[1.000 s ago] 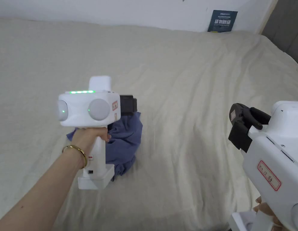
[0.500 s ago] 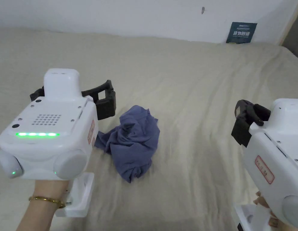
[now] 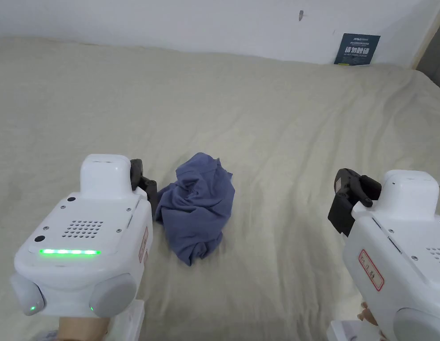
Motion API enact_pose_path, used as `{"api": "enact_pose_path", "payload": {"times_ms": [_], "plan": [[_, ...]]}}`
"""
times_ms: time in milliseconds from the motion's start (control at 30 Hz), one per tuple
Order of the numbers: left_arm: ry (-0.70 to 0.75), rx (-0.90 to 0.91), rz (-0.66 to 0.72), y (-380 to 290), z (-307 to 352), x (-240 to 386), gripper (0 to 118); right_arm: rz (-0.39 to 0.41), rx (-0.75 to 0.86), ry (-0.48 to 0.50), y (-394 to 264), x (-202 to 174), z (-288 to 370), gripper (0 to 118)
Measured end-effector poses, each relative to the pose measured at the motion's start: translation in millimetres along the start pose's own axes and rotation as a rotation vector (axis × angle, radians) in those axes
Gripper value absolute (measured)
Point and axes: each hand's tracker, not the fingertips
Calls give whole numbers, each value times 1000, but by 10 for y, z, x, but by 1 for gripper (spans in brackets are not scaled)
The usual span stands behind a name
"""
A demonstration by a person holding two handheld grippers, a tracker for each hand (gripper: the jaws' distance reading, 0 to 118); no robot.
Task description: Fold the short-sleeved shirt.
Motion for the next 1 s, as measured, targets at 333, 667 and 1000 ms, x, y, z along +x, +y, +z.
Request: {"api": "enact_pose_path", "payload": {"times_ms": [333,667,1000], "plan": [[-8,-18,21,-34,17,-38,0,-8,1,2,11,-11,-13,4],[12,-72,-19,81,-241,-136,8,3,1,10,58,-6,-84,4],[-1,-571,162,166,-1586,-629,108,-13,-48,3,-22,57,-264,4]]}}
